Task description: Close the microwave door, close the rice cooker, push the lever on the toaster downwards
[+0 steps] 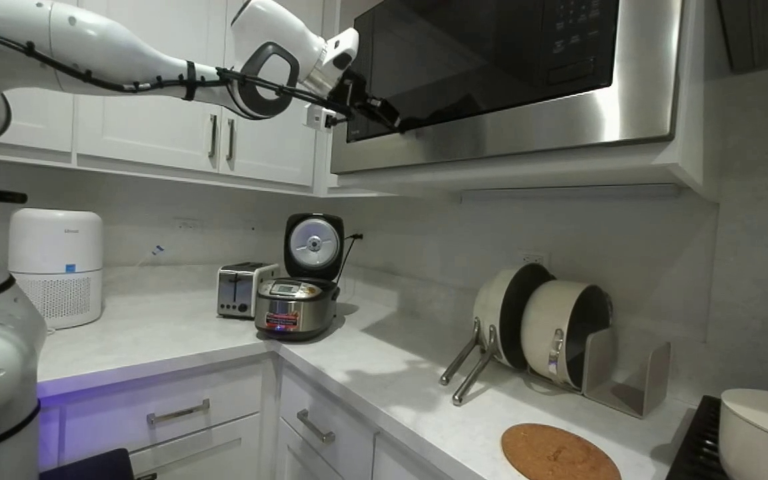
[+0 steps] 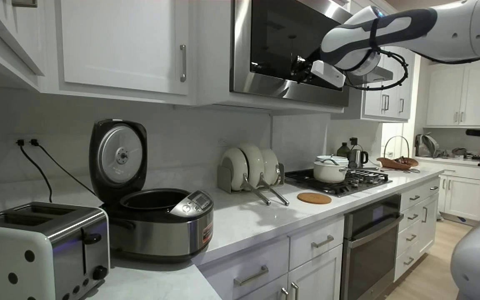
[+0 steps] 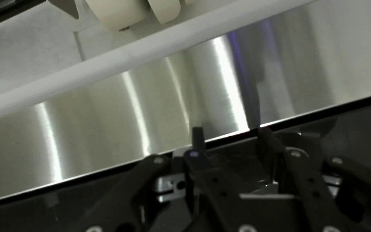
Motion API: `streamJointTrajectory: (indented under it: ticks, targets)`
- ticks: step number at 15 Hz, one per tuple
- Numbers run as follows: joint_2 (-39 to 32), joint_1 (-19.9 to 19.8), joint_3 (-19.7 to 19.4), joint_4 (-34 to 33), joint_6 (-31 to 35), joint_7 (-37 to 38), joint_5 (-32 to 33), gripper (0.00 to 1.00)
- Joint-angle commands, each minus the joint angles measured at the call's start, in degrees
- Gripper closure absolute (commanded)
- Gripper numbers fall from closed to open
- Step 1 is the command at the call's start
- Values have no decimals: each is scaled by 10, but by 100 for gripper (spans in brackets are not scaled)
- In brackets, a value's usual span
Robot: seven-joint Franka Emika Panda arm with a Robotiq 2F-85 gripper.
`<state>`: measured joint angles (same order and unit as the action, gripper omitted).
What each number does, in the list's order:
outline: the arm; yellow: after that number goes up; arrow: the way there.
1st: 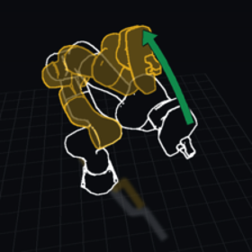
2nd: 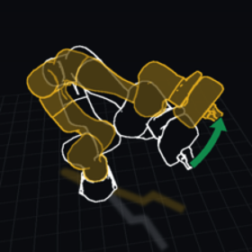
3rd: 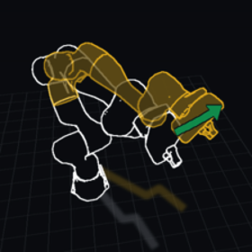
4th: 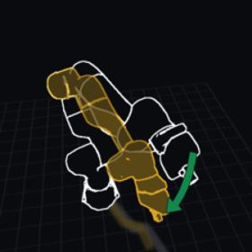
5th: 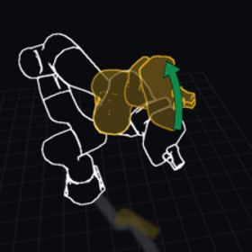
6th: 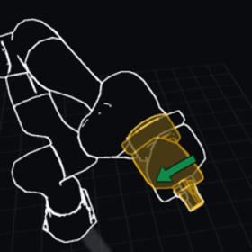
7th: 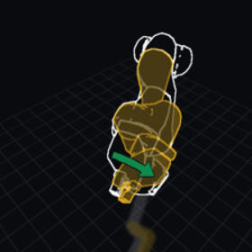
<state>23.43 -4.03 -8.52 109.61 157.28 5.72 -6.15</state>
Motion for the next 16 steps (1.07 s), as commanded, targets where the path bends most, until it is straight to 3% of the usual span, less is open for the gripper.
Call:
streamJointTrajectory:
  ticks: [1, 4, 7, 16]
  targets:
    - [31, -11, 12, 10, -68, -4, 9, 20]
    - [46, -20, 15, 5, -120, -3, 24, 1]
    - [60, -24, 14, 1, -172, -8, 37, 0]
    - [63, 3, 14, -60, -438, -83, 48, 0]
